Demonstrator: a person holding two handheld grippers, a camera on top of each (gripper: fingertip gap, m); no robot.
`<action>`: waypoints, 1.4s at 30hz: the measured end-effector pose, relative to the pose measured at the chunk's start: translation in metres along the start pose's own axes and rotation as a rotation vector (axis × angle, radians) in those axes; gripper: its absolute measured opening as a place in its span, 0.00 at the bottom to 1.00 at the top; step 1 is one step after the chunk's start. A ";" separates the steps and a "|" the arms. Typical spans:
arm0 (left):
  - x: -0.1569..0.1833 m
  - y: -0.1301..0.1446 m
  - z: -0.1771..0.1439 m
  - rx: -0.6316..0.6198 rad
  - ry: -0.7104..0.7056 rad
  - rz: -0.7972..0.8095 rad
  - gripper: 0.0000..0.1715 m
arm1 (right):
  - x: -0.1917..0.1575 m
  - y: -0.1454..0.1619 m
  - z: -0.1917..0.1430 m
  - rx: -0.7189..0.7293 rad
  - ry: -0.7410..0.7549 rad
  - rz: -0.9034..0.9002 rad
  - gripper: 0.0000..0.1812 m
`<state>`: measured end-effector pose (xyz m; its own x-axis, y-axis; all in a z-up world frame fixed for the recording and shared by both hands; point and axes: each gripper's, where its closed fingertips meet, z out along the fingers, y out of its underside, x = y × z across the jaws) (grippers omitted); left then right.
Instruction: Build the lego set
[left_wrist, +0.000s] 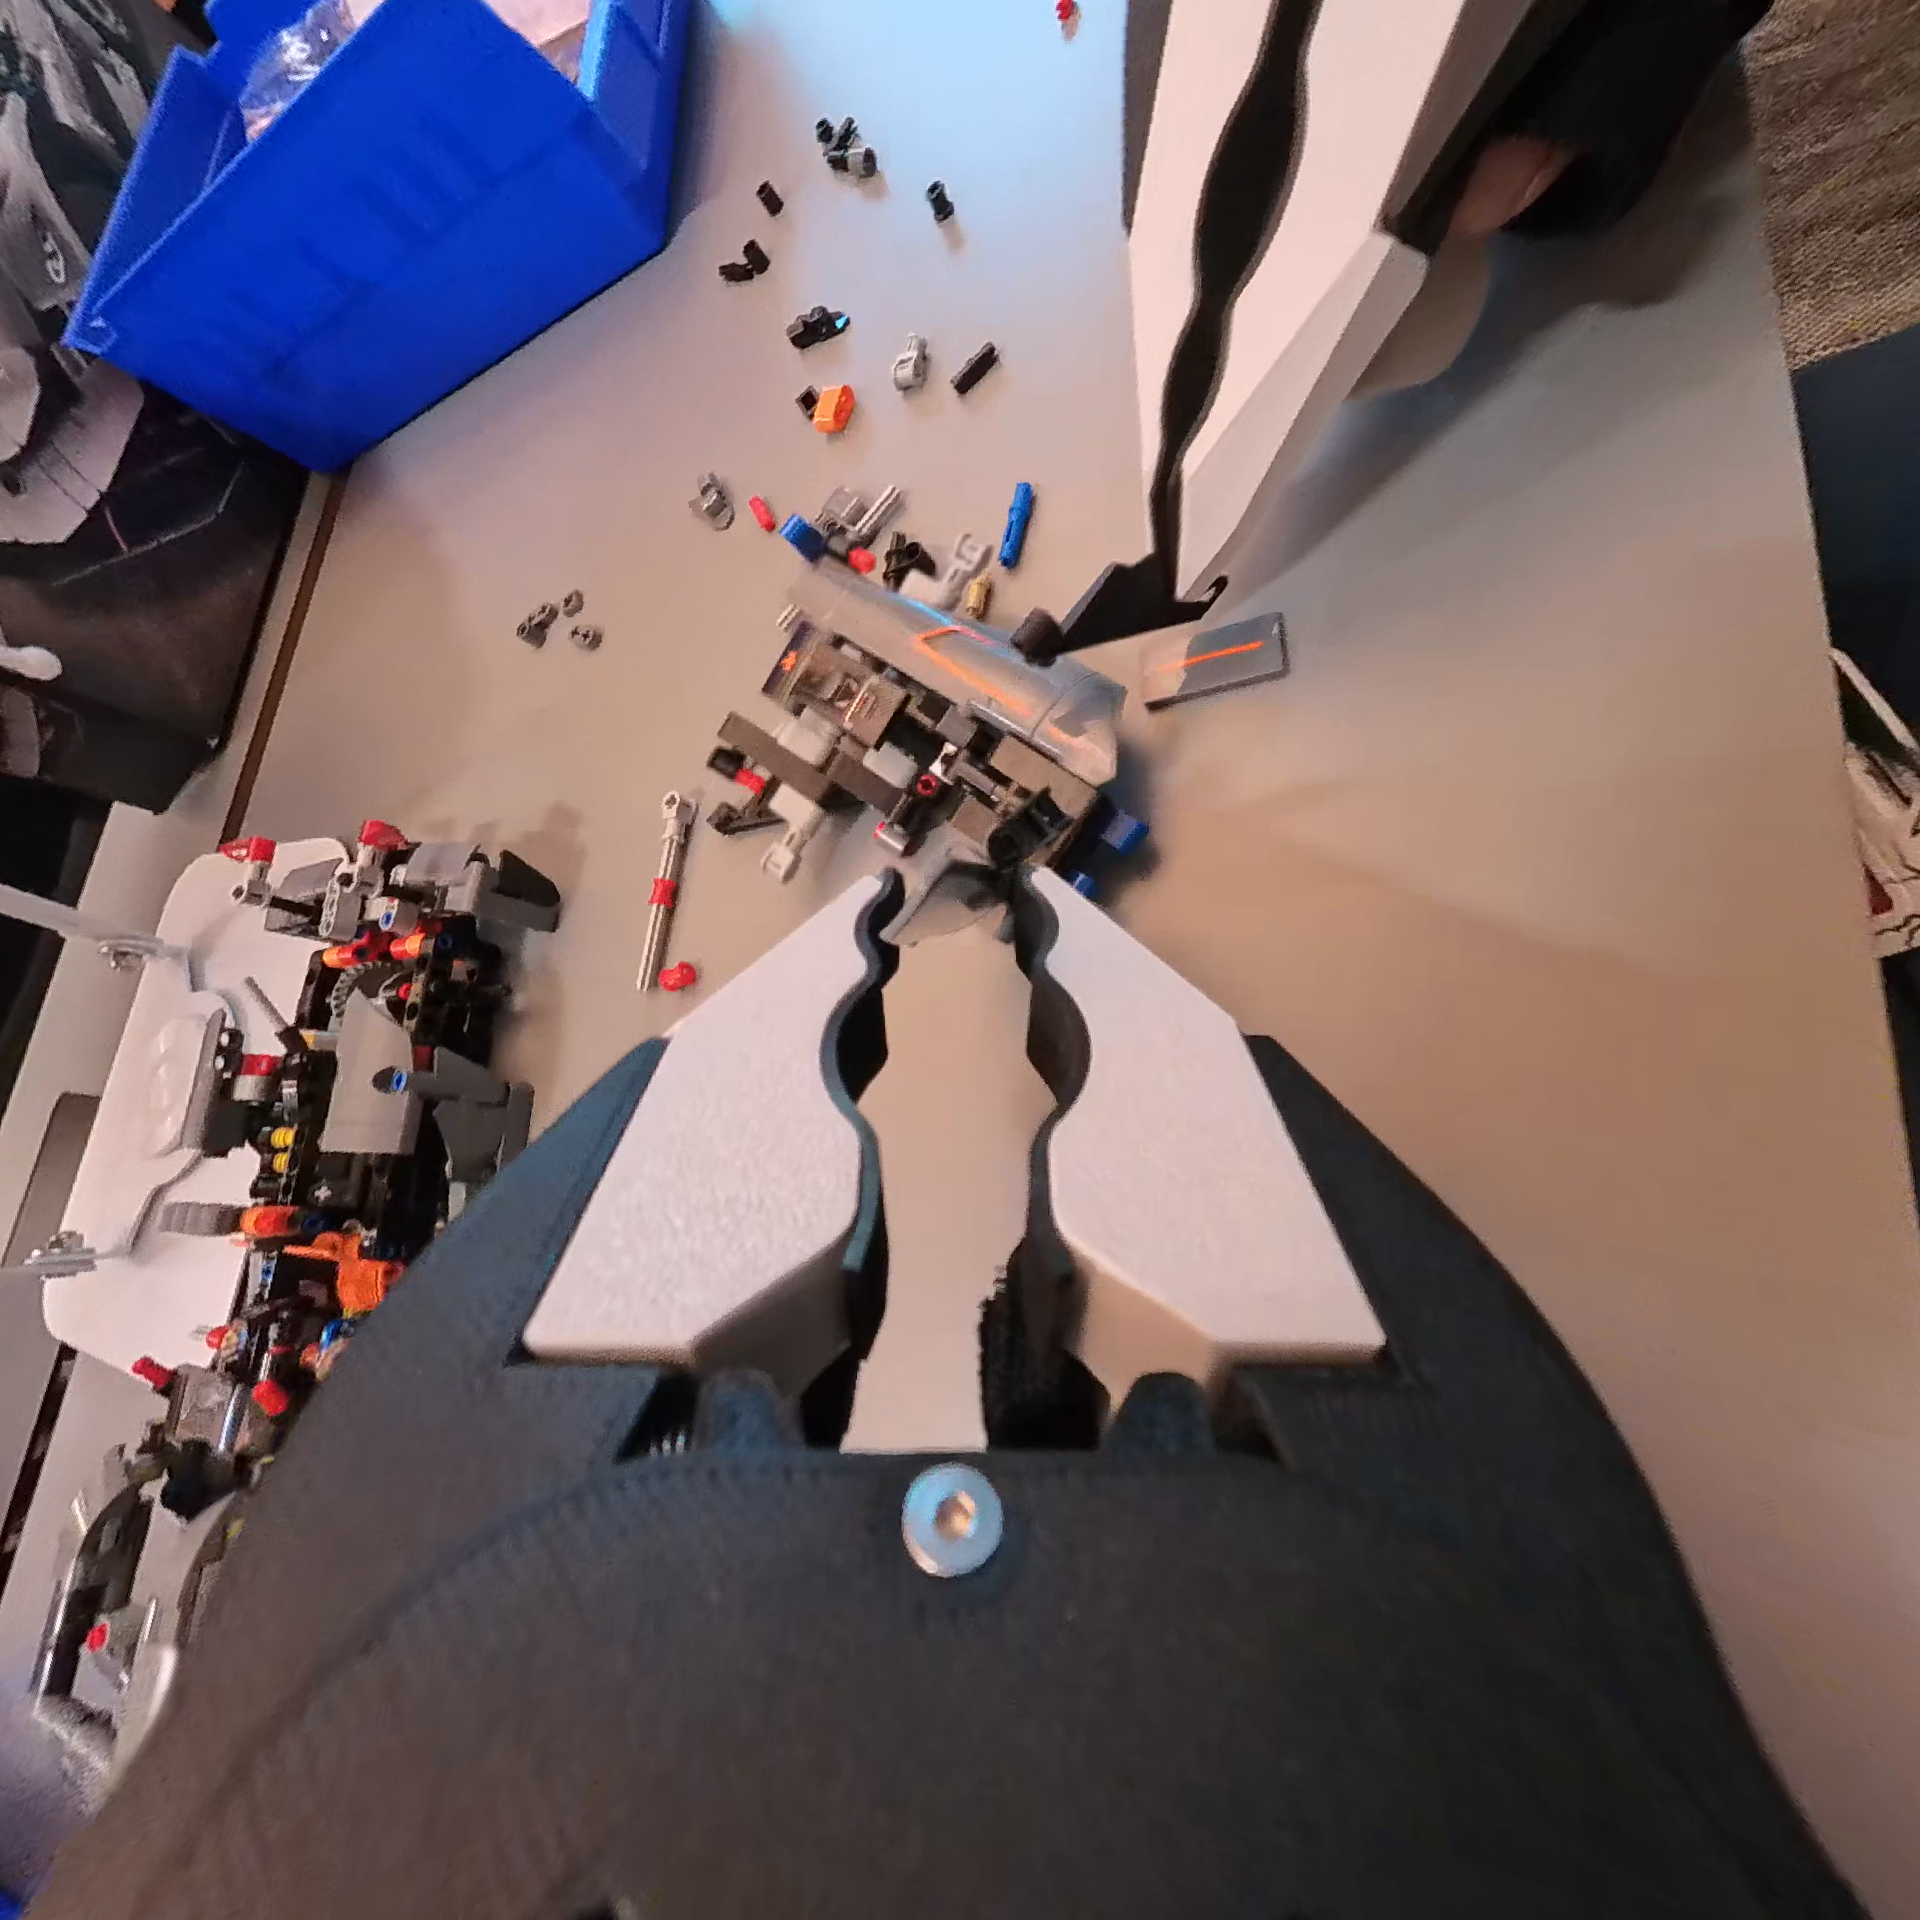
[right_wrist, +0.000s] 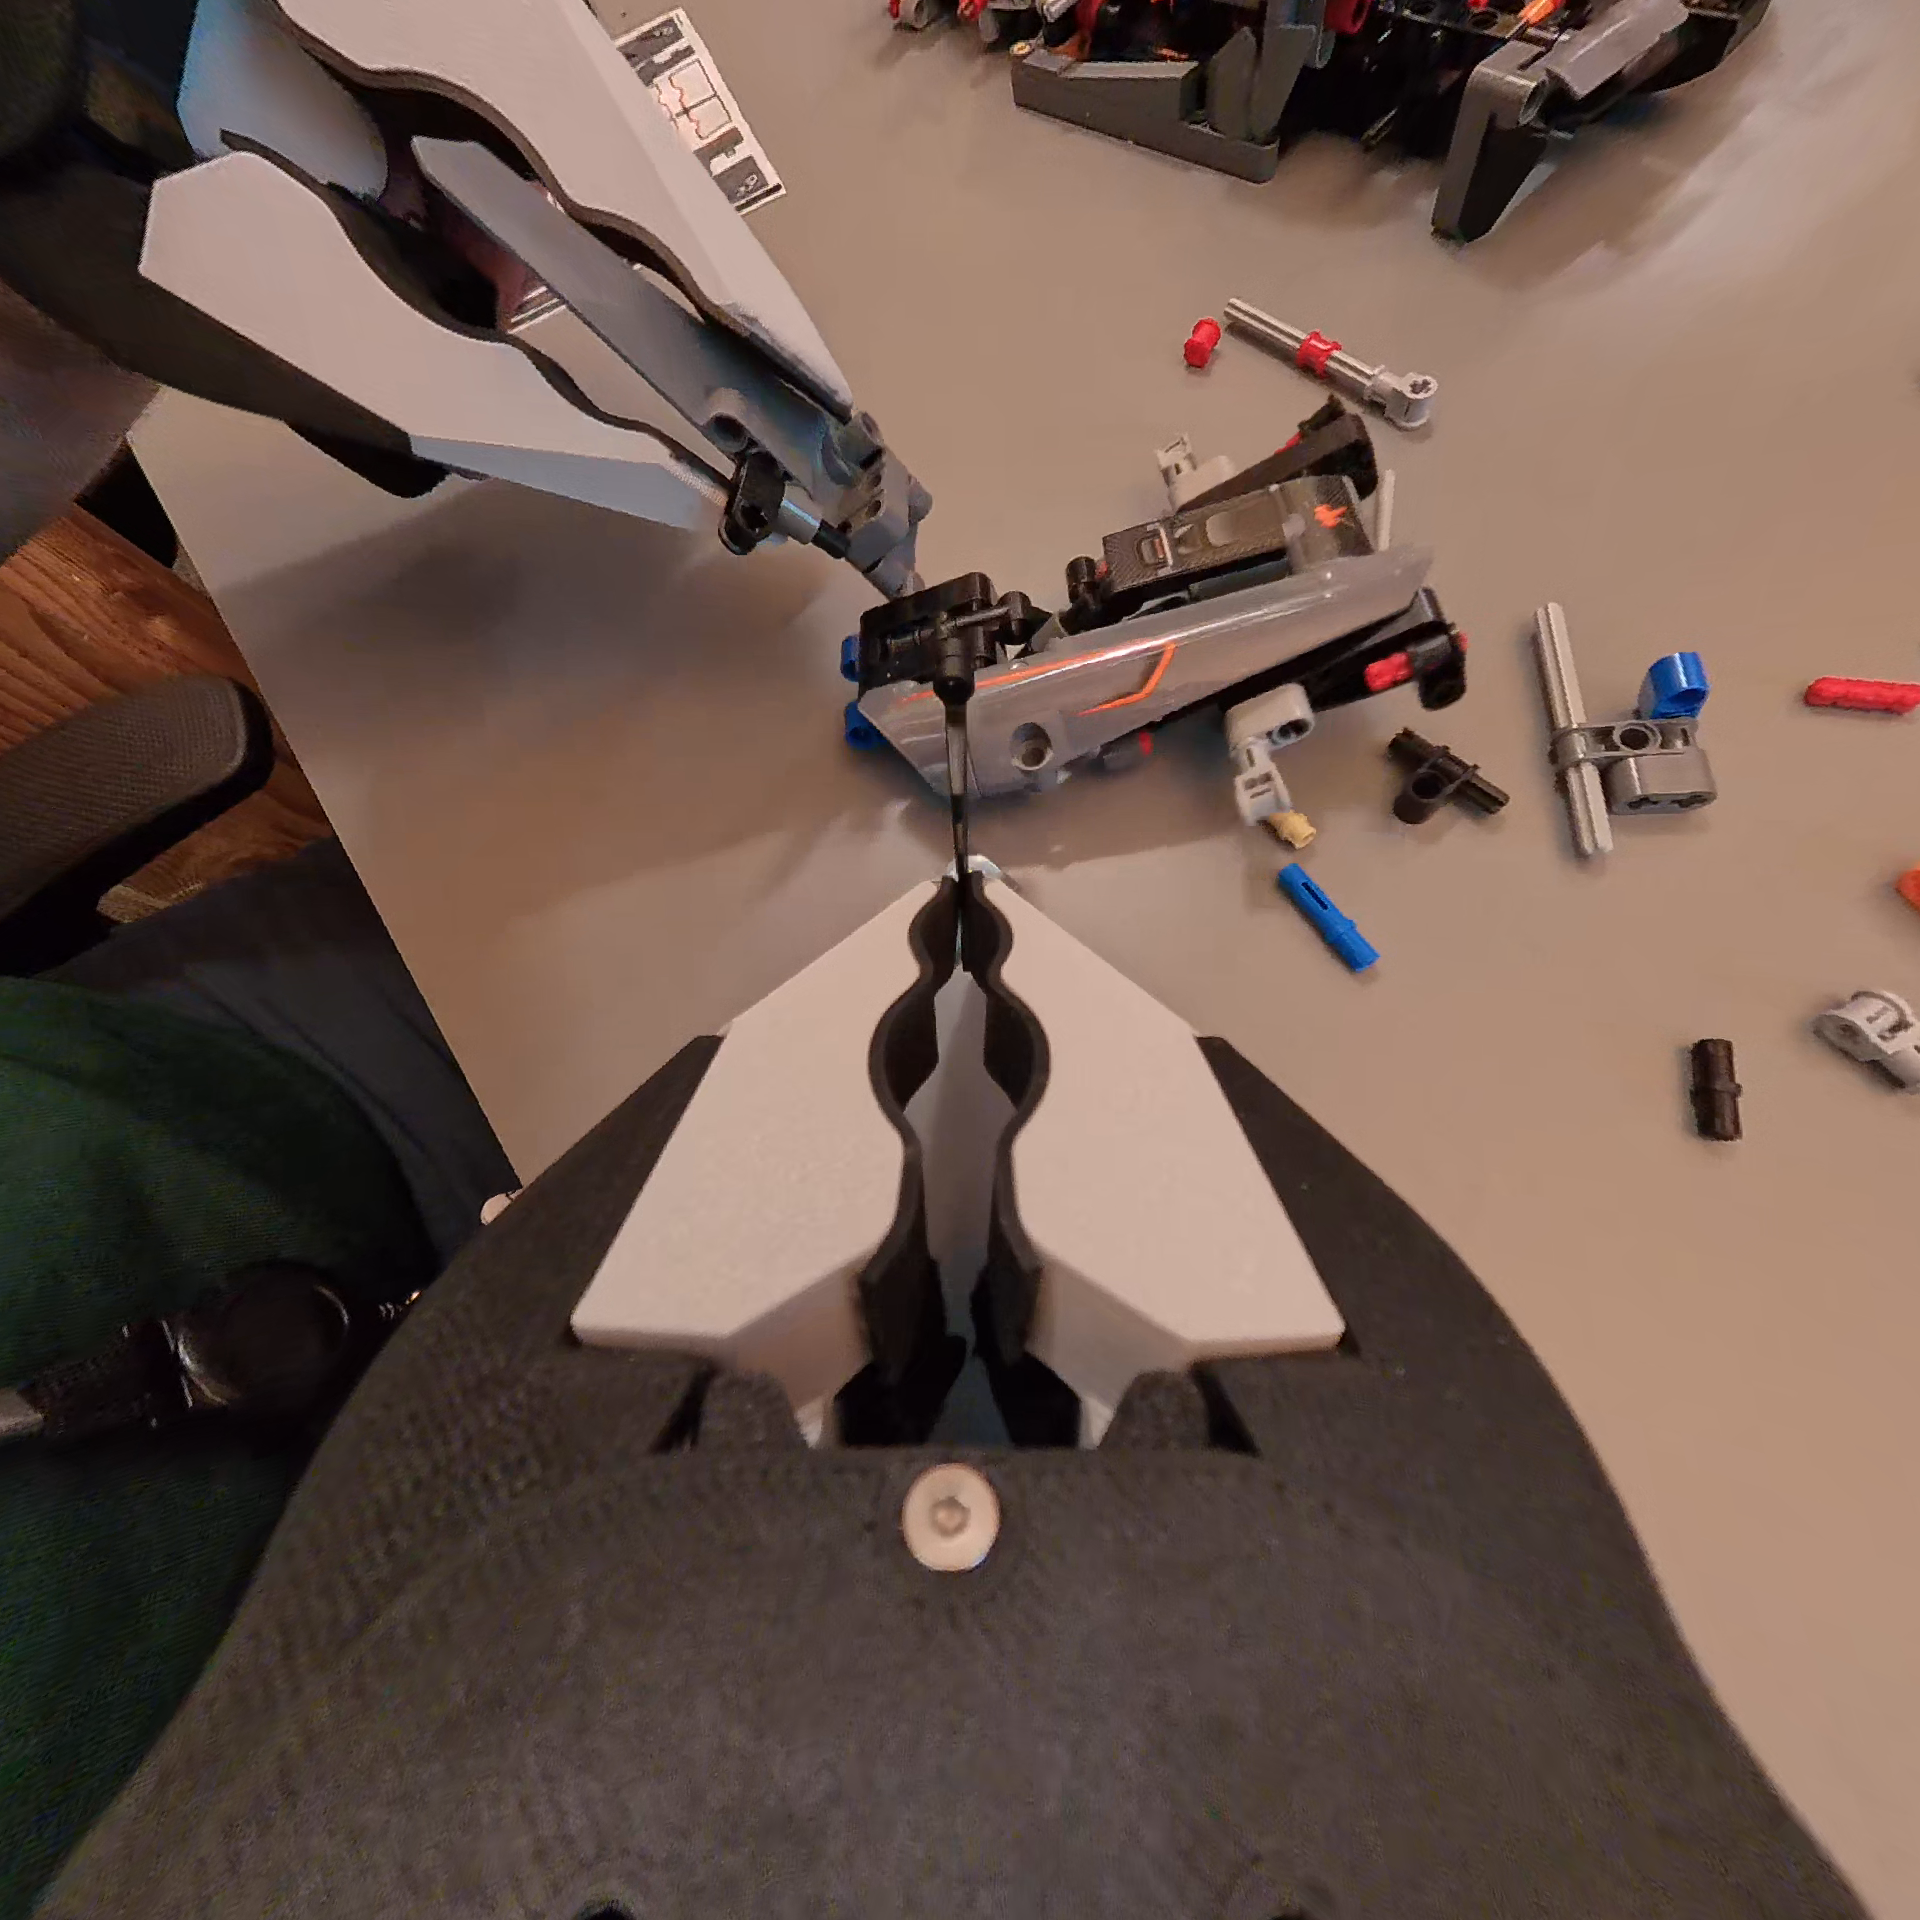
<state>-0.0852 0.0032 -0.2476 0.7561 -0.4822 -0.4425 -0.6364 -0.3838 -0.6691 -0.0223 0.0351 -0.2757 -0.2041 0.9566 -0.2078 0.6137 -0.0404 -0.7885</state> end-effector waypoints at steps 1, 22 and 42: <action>-0.001 0.002 0.000 -0.003 -0.006 -0.006 0.11 | 0.000 0.000 0.000 0.000 -0.001 -0.001 0.00; -0.006 -0.002 -0.011 0.001 -0.092 -0.061 0.23 | -0.003 -0.010 0.002 0.037 -0.045 -0.024 0.00; -0.019 -0.004 0.000 -0.023 -0.147 -0.297 0.14 | -0.004 -0.022 0.025 0.004 -0.077 -0.077 0.00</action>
<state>-0.0974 0.0139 -0.2360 0.9222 -0.2285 -0.3120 -0.3864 -0.5093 -0.7690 -0.0540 0.0250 -0.2716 -0.3082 0.9321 -0.1904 0.5907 0.0306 -0.8063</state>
